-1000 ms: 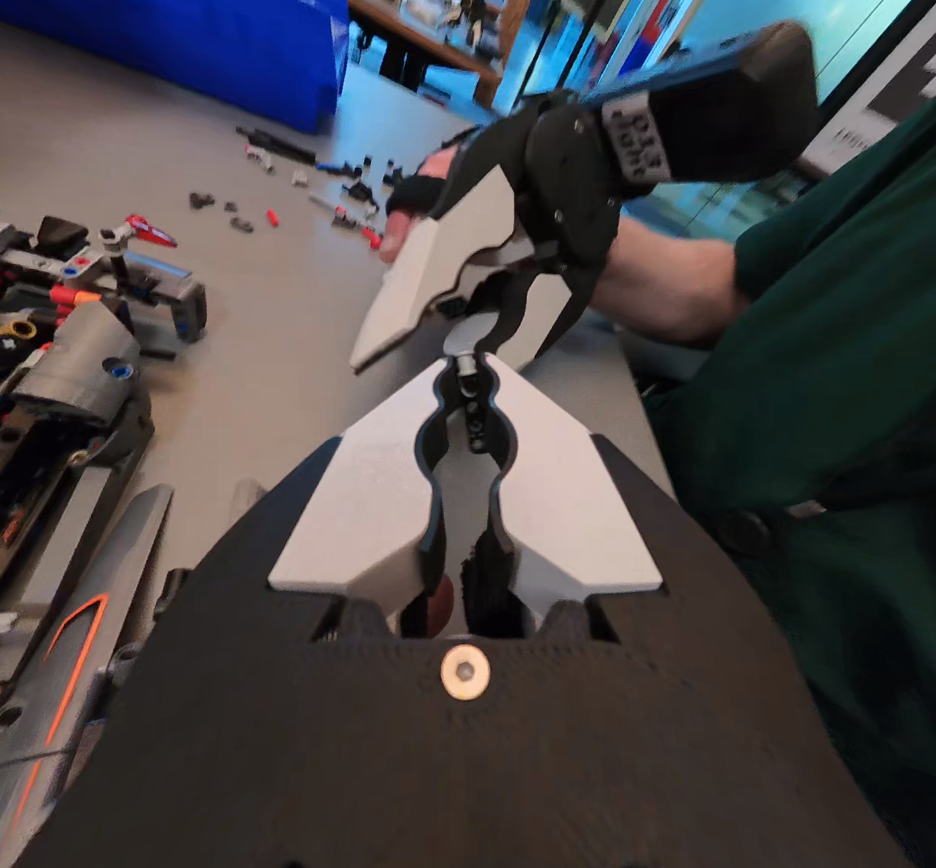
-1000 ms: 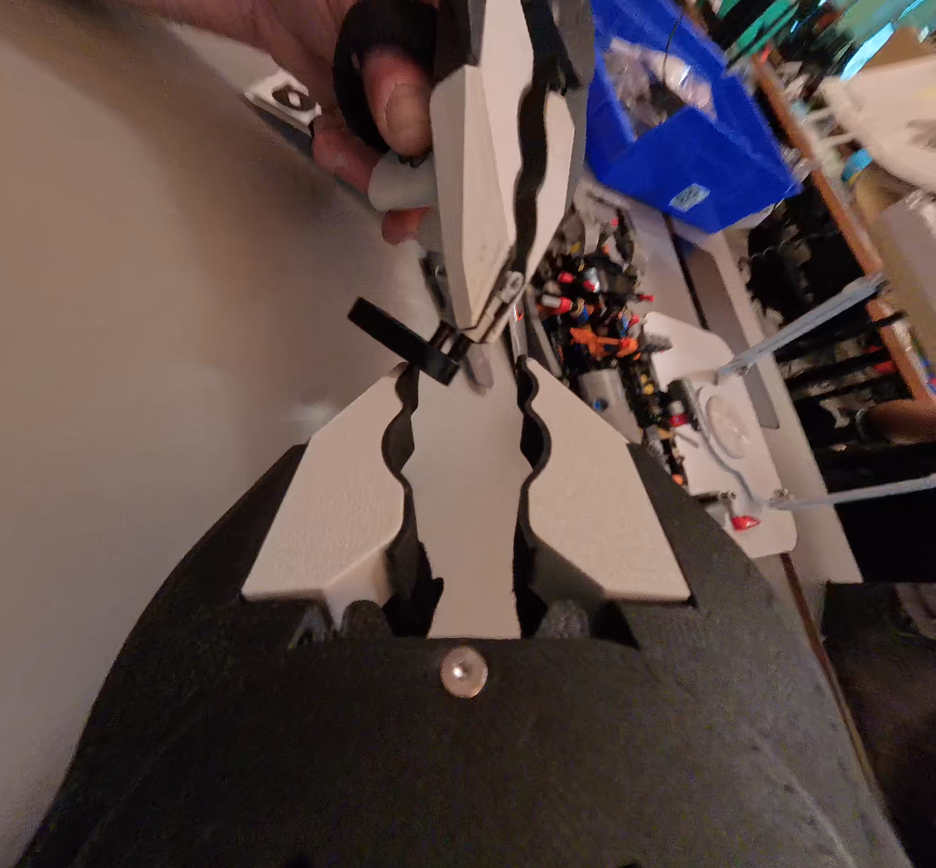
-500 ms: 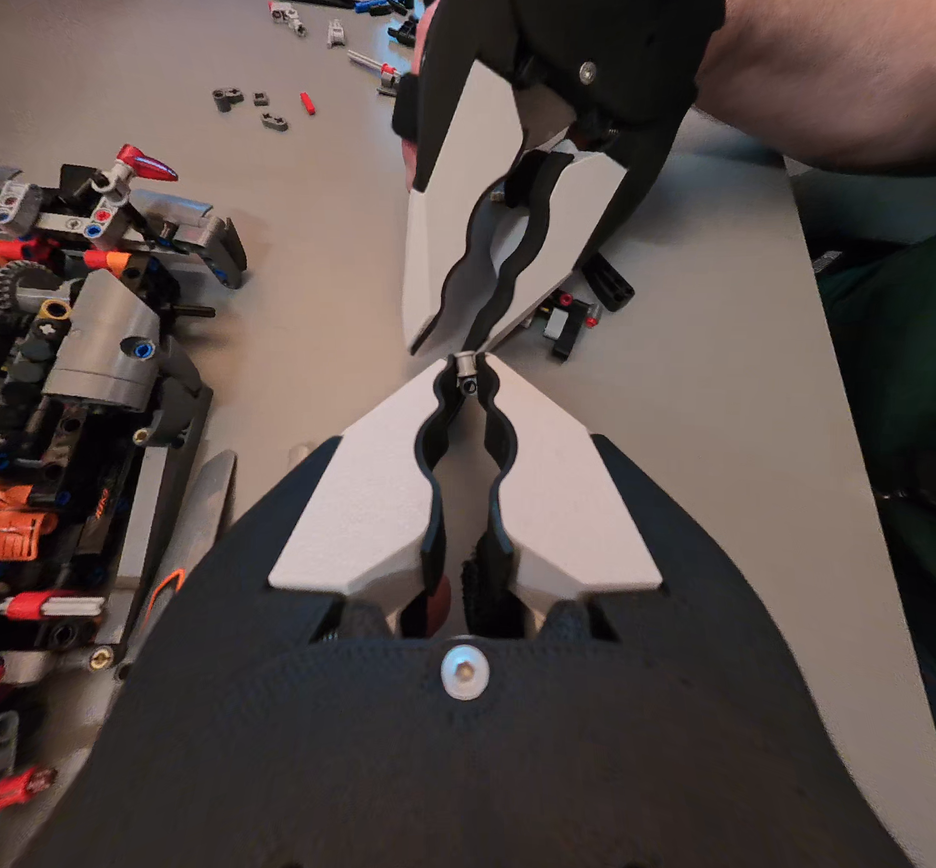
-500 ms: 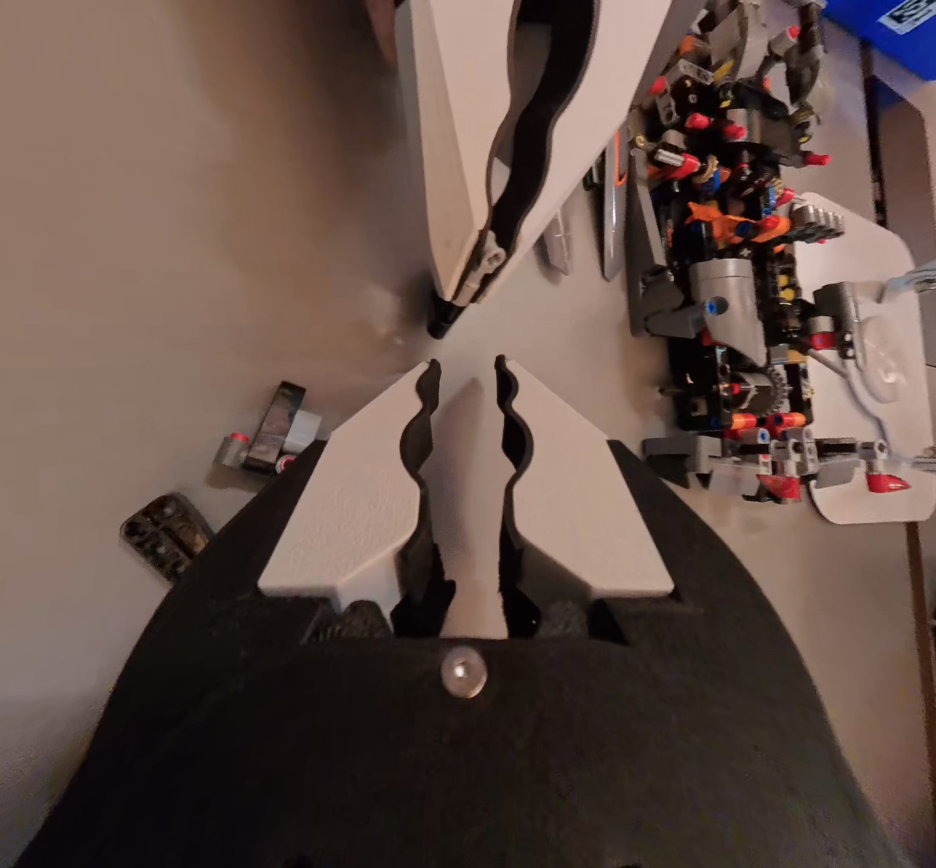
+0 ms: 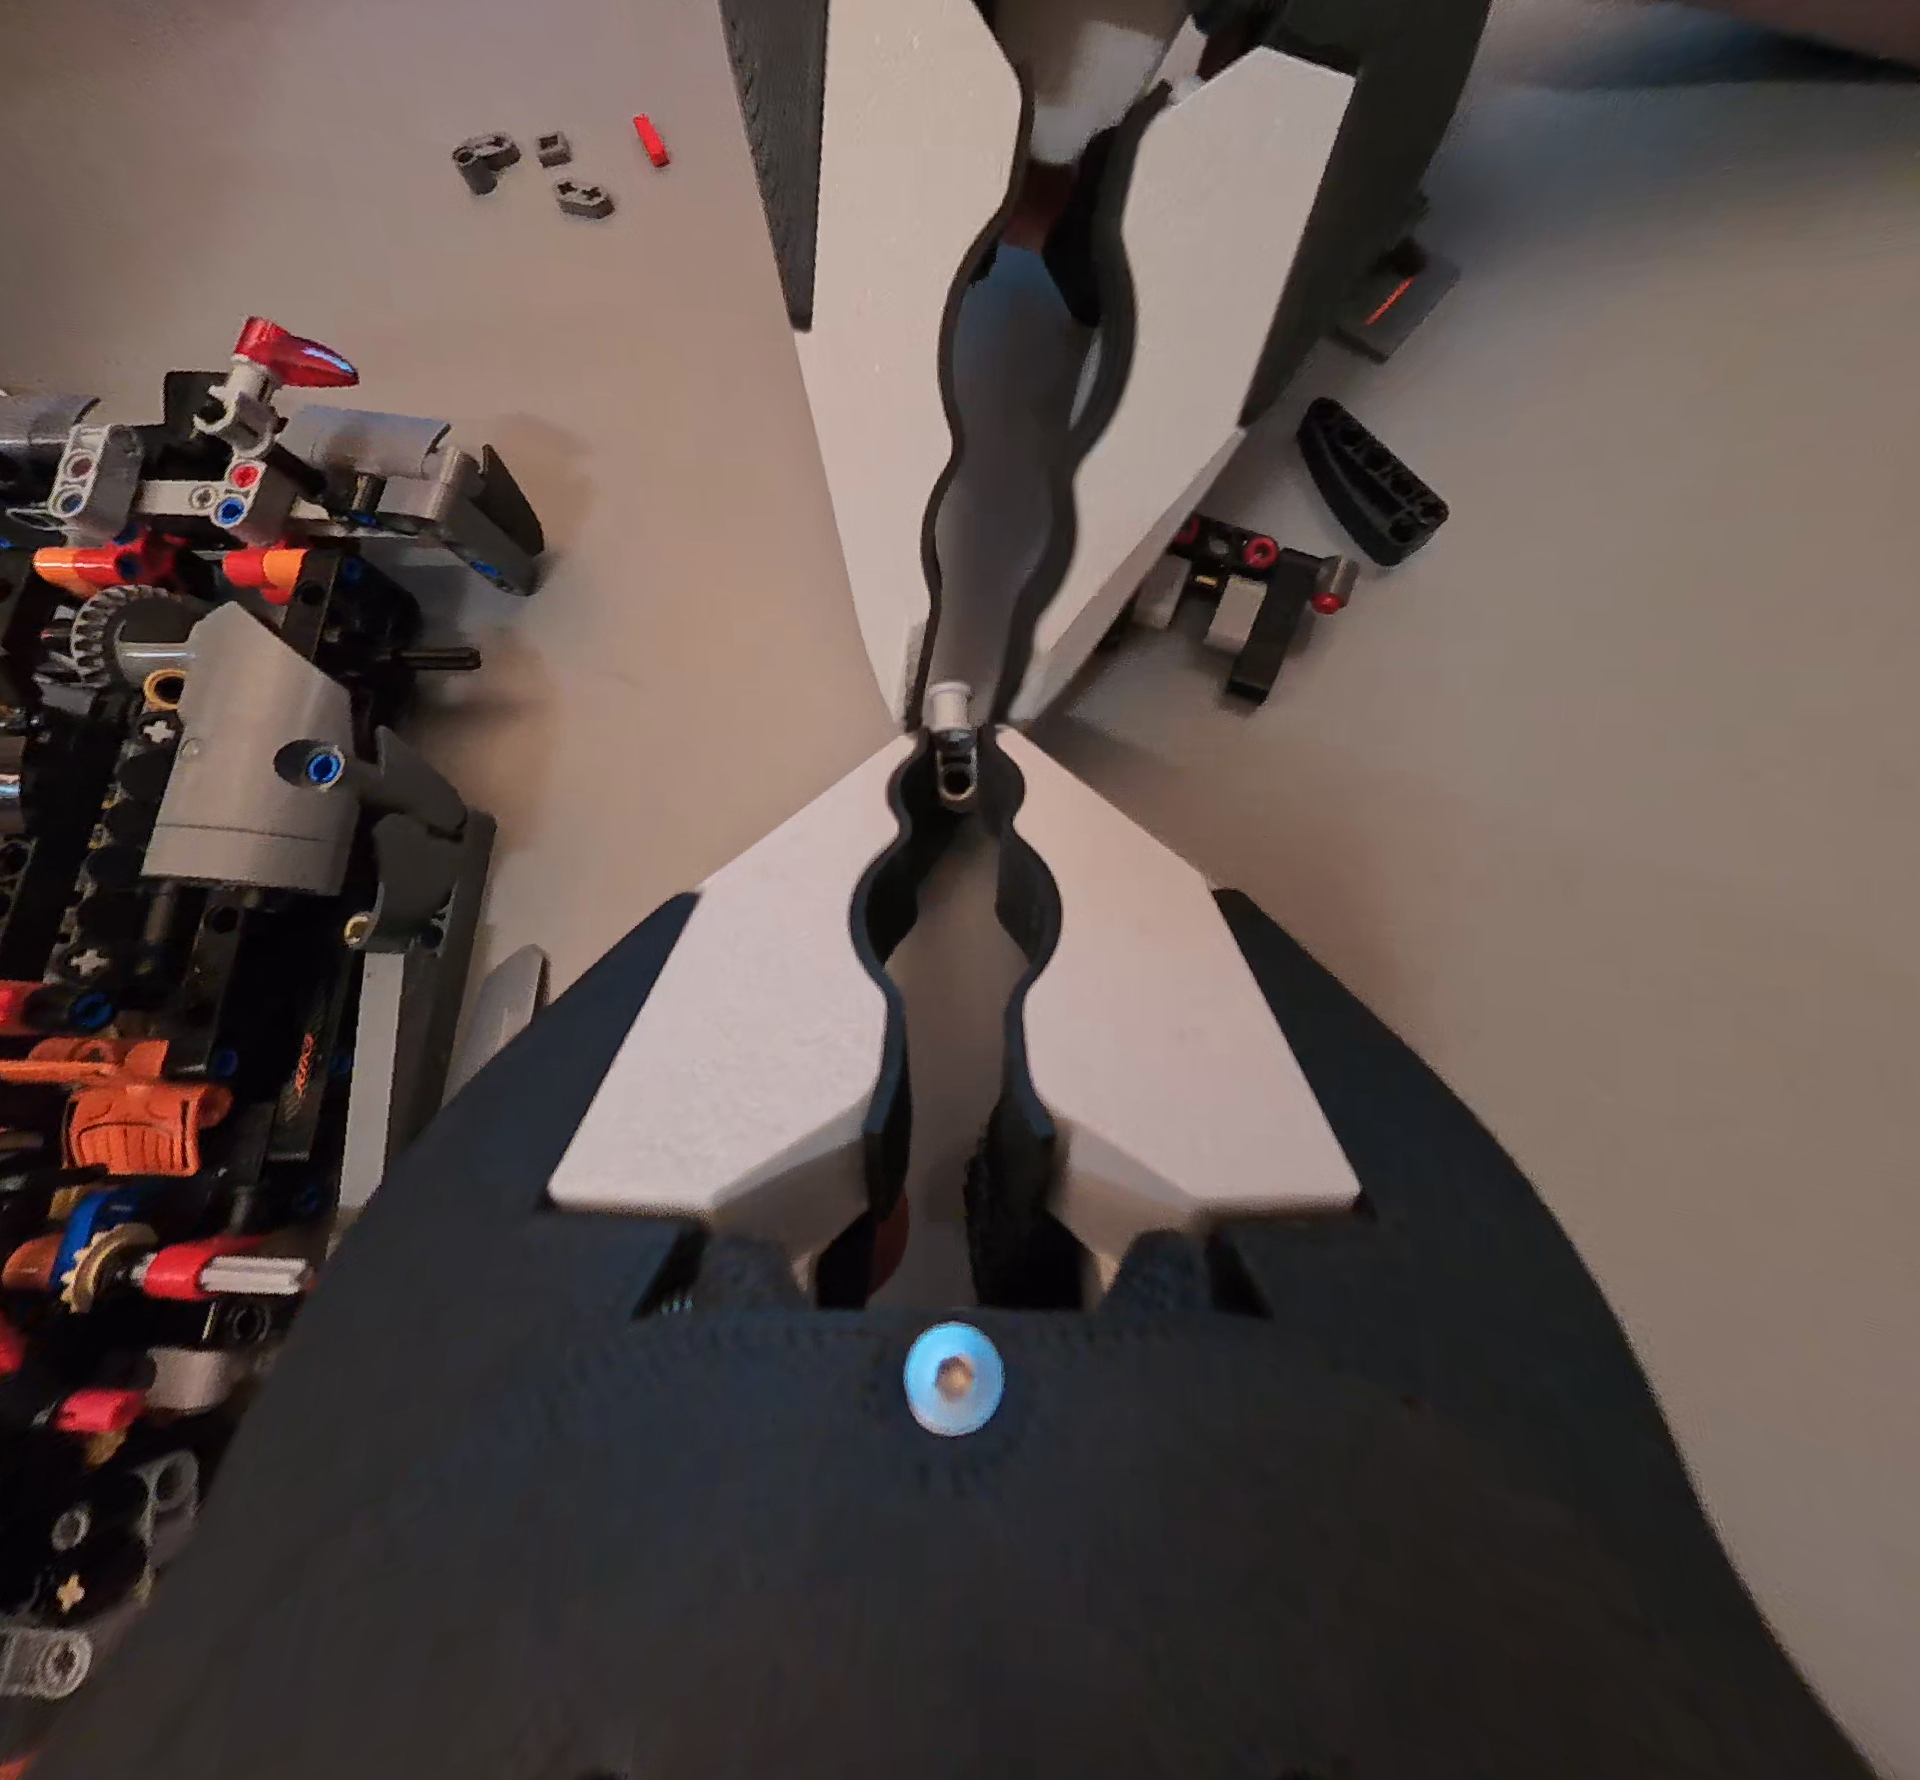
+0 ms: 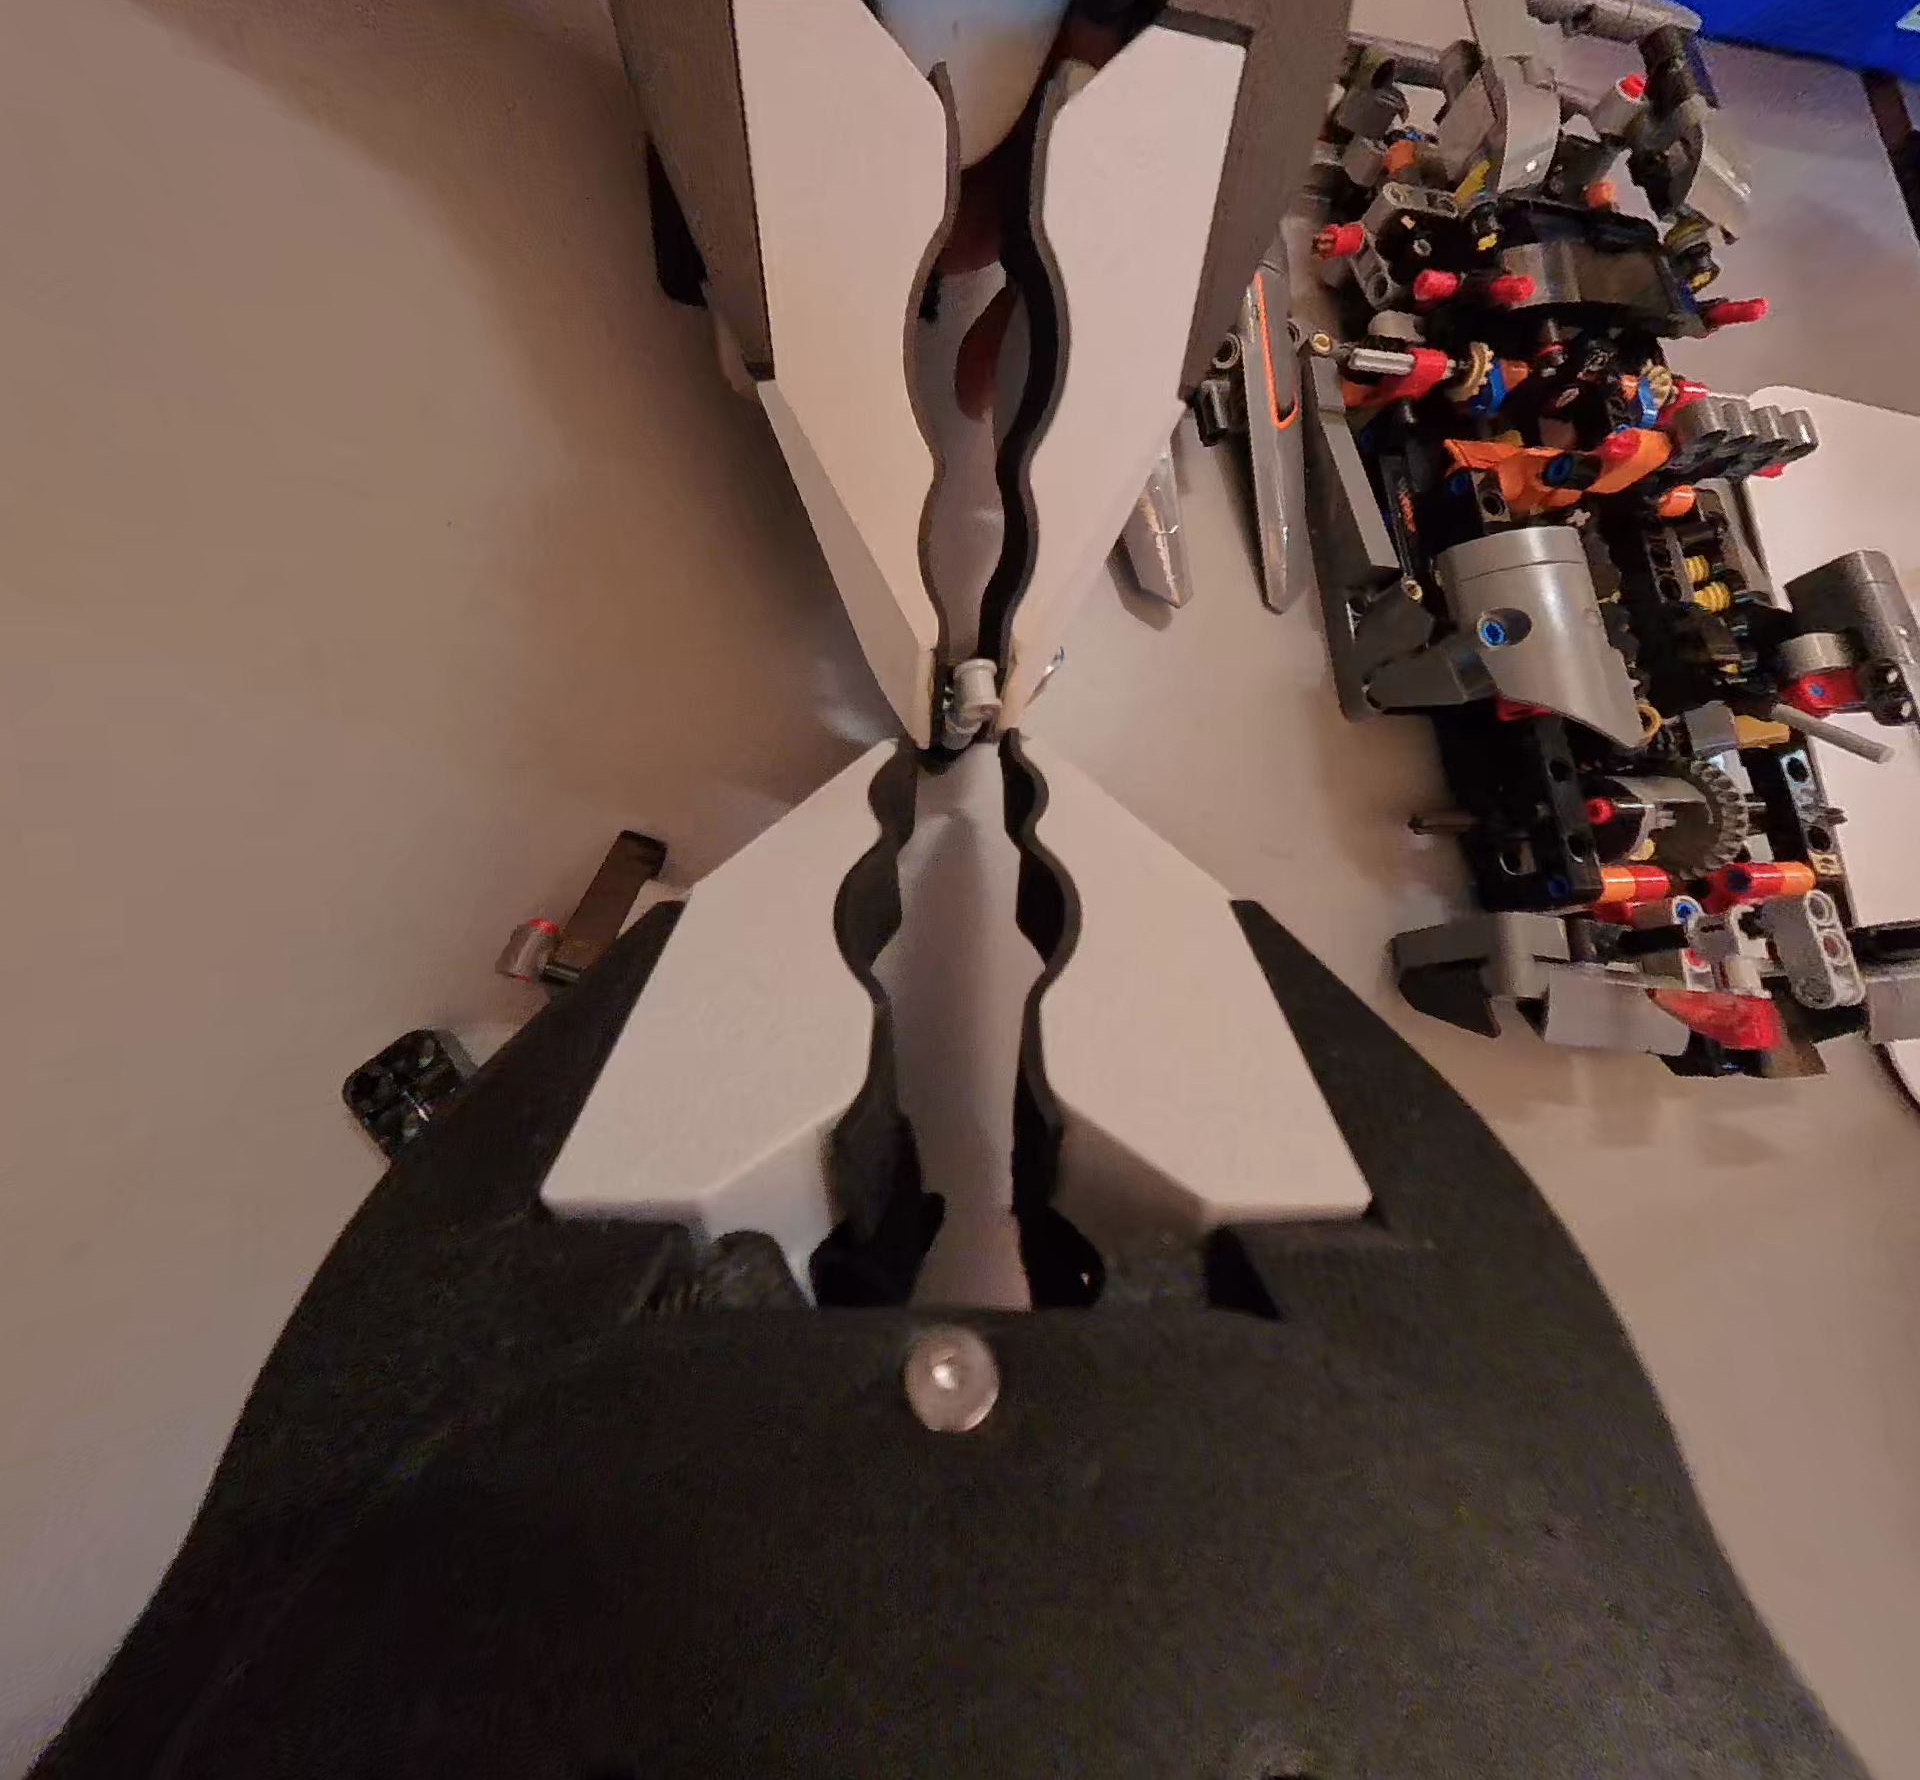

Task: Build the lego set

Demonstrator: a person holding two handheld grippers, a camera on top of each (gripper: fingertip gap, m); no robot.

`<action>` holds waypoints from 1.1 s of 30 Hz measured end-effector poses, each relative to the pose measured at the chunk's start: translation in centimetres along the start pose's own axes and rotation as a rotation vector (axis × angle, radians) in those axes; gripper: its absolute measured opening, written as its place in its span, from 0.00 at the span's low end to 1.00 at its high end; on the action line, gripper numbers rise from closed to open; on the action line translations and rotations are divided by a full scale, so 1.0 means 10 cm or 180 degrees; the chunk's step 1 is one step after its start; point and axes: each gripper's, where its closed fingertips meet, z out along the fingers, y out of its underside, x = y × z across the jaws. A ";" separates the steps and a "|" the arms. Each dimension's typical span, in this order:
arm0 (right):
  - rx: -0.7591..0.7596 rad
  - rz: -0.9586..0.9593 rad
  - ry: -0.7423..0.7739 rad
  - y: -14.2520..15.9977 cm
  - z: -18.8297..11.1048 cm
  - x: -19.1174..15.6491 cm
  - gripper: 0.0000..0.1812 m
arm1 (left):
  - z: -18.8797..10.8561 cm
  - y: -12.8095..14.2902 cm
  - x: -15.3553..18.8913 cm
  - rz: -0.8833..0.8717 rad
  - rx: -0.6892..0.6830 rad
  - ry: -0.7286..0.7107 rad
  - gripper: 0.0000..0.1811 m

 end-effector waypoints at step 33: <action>-0.0065 0.0067 -0.0398 0.00 -0.10 -0.12 0.03 | -0.14 0.12 0.09 -0.0173 -0.0292 0.0185 0.09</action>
